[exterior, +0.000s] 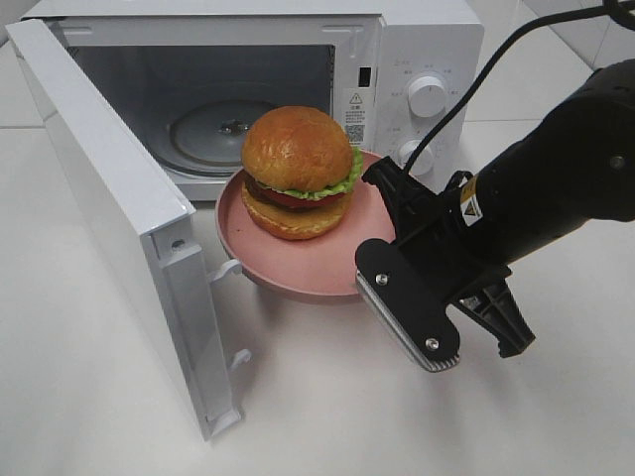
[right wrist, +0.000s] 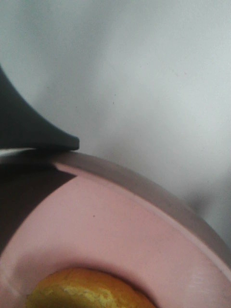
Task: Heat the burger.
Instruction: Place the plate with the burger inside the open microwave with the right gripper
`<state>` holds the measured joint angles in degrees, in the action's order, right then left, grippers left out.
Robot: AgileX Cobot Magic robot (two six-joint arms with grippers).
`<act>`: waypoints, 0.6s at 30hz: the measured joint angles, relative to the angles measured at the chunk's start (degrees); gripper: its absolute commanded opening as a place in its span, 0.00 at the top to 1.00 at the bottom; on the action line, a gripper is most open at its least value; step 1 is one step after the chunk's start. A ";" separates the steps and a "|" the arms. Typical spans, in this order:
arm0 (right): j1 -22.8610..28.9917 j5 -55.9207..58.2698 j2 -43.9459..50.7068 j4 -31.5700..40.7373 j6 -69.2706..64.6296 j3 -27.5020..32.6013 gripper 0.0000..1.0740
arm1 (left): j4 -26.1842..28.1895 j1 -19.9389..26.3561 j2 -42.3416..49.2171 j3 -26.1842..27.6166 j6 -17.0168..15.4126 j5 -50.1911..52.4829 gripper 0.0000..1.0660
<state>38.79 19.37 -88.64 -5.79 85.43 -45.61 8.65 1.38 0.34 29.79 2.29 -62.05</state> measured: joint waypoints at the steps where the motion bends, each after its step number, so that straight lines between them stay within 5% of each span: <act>1: 0.00 0.06 -0.34 0.00 0.00 -0.23 1.00 | 0.00 0.00 0.00 0.00 0.00 0.00 0.07; 18: 0.57 4.41 -7.39 -1.32 0.00 -9.80 1.00 | 0.00 0.00 0.00 0.00 0.00 0.00 0.07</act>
<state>39.36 23.78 -96.03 -7.10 85.43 -55.41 8.65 1.38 0.34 29.79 2.29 -62.05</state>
